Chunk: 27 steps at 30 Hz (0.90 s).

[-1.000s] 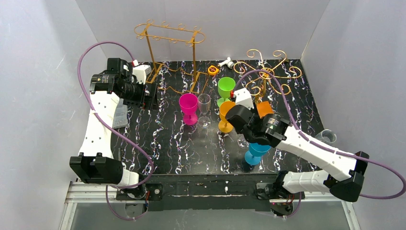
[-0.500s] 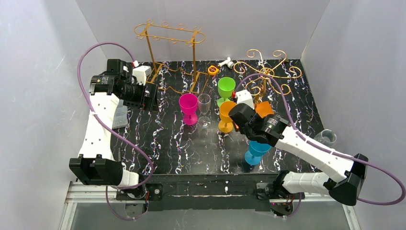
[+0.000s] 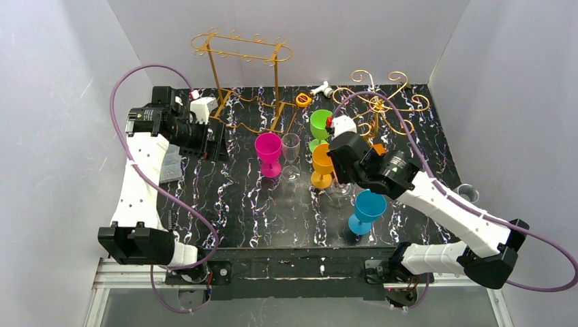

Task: Place the wine glass upside down on the wine glass rack
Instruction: Pick up the wine glass at the center of the board, then turn the wine glass upside down at the wine rack.

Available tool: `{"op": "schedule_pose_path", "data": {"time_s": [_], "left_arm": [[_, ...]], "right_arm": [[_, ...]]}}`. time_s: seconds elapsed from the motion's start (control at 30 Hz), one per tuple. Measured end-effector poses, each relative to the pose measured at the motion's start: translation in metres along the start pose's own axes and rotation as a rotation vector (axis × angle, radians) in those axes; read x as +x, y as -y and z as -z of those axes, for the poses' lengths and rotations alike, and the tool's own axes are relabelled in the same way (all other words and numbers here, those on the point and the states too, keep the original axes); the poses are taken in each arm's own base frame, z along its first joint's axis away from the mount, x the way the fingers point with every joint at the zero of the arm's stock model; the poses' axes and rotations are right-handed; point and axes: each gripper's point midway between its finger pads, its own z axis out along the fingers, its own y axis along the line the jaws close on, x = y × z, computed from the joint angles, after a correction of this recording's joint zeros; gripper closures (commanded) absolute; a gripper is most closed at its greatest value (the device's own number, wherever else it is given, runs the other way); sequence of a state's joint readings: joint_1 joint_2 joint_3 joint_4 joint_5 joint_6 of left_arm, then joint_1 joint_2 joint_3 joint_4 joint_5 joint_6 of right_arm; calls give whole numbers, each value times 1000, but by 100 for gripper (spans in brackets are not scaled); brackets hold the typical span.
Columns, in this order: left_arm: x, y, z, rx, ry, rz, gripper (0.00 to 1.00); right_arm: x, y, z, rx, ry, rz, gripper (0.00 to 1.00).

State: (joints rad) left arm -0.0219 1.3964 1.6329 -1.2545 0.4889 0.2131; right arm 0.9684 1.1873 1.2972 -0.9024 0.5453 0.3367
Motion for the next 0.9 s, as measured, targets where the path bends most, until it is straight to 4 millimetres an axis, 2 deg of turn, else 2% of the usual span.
{"op": "schedule_pose_path", "data": {"time_s": [0.3,0.47,0.63,0.9], "left_arm": [[11,26,12,101,-13,18,2],[14,44,21,166,11,22,2],[11,62,31,232,62,31,2],[3,82,33,330,133,46,2]], "right_arm": [[-52,-31,48,-222,37,-39,99],[-83,-56,72,-367,51,-48,99],[-106,-82,83,-483,74,-72,99],[-159,-135,104,-691,230,-141,99]]}}
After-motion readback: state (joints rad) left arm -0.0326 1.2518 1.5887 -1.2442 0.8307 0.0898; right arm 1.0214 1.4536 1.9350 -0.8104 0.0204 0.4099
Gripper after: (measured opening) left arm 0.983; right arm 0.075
